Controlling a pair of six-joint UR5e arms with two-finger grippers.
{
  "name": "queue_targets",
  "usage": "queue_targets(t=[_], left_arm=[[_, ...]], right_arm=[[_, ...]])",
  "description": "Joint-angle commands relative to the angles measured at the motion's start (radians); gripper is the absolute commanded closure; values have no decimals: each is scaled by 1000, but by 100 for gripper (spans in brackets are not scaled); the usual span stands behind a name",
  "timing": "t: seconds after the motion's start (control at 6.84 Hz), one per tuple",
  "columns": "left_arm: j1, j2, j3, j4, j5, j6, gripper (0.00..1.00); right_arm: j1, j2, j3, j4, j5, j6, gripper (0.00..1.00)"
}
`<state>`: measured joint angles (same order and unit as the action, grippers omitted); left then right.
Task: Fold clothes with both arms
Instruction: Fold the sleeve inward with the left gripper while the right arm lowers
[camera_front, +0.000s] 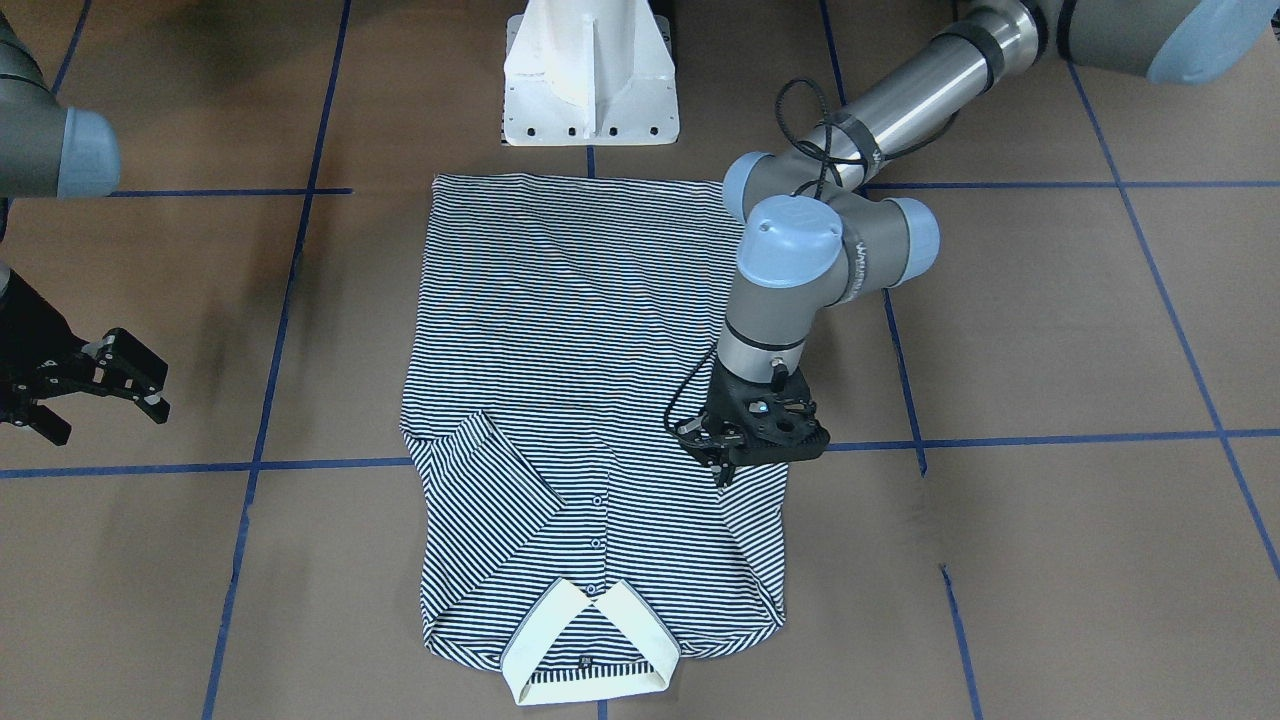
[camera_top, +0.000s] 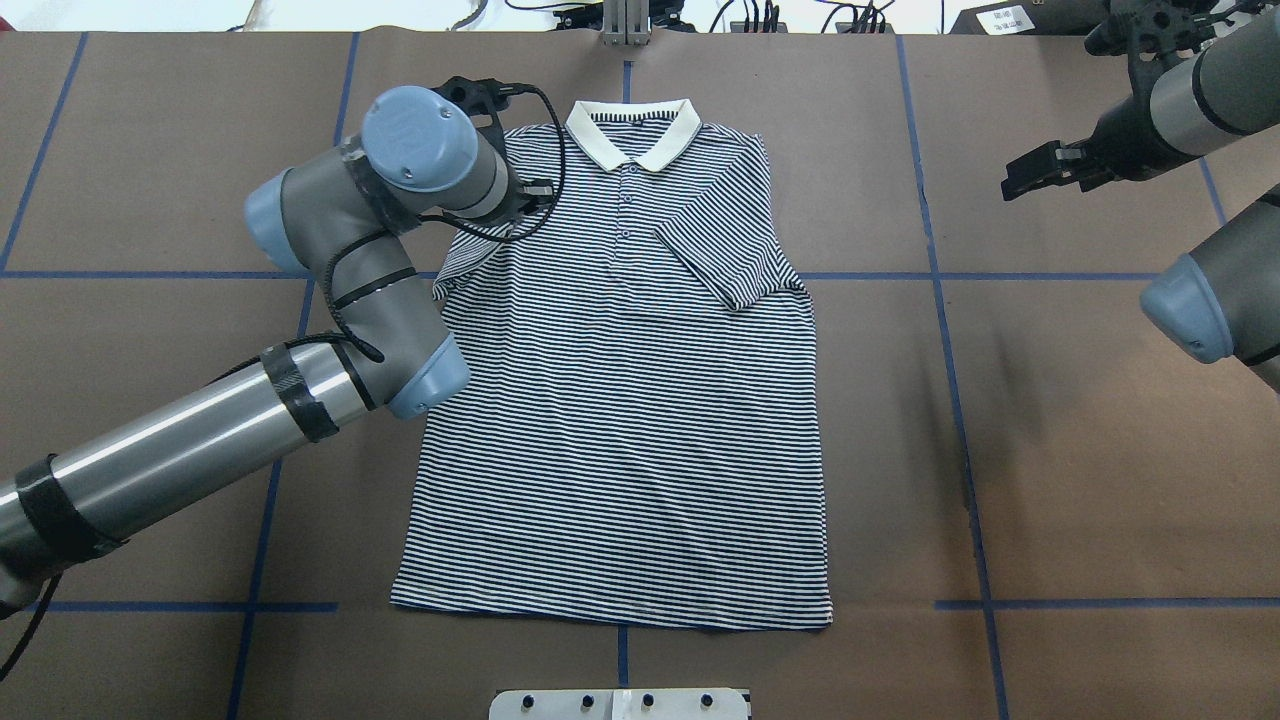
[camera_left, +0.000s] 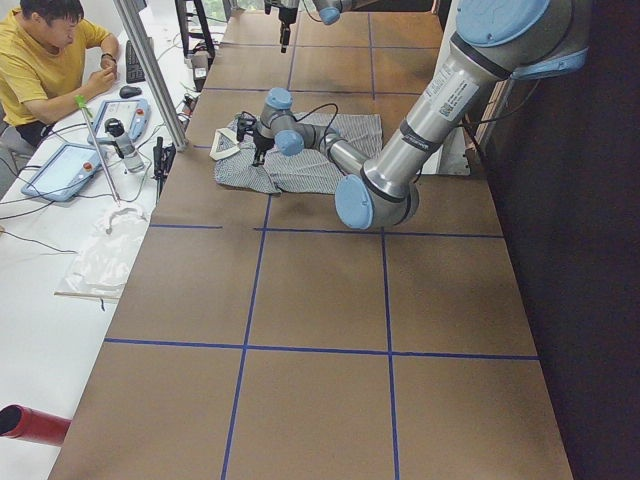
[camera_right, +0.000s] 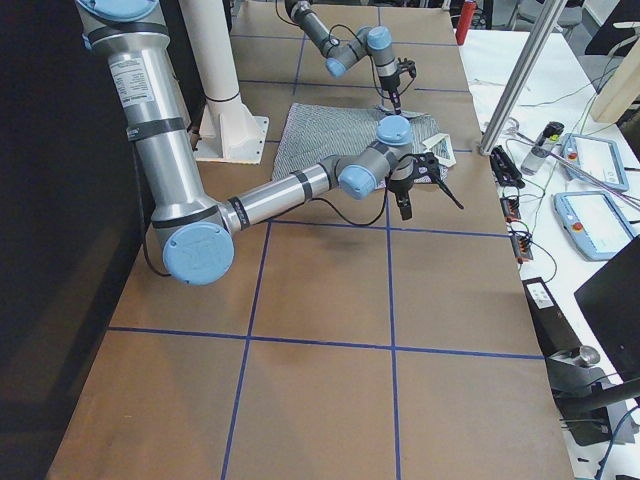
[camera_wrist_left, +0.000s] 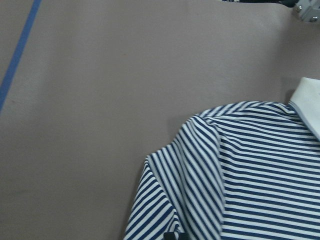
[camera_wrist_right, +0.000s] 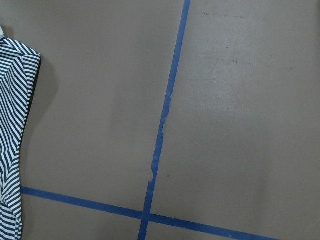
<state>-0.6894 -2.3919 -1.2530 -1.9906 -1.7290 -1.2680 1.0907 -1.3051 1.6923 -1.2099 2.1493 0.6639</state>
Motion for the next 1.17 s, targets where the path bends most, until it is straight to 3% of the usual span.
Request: queue_targets(t=[0.0,0.15,0.29,0.44,0.58,0.88,1.02], left_arm=[[16,-90,100,23,11,-24,100],[16,-107,125,22,14,-24,100],[16,-108,130,26,13,27,31],[16,-104,119,27,11,86,0],[14,-96,77,36,5,94,0],[13,20,-162,123,-46,185,0],[14,81,-284,162,-47,212,0]], right_arm=[[0,3,-3,1,0,0,0],[-2,4,-3,0,0,3,0],[-2,7,-3,1,0,6,0],[-2,13,0,1,0,13,0],[-3,13,12,1,1,14,0],[-49,-2,93,4,29,81,0],[-99,-2,134,1,24,220,0]])
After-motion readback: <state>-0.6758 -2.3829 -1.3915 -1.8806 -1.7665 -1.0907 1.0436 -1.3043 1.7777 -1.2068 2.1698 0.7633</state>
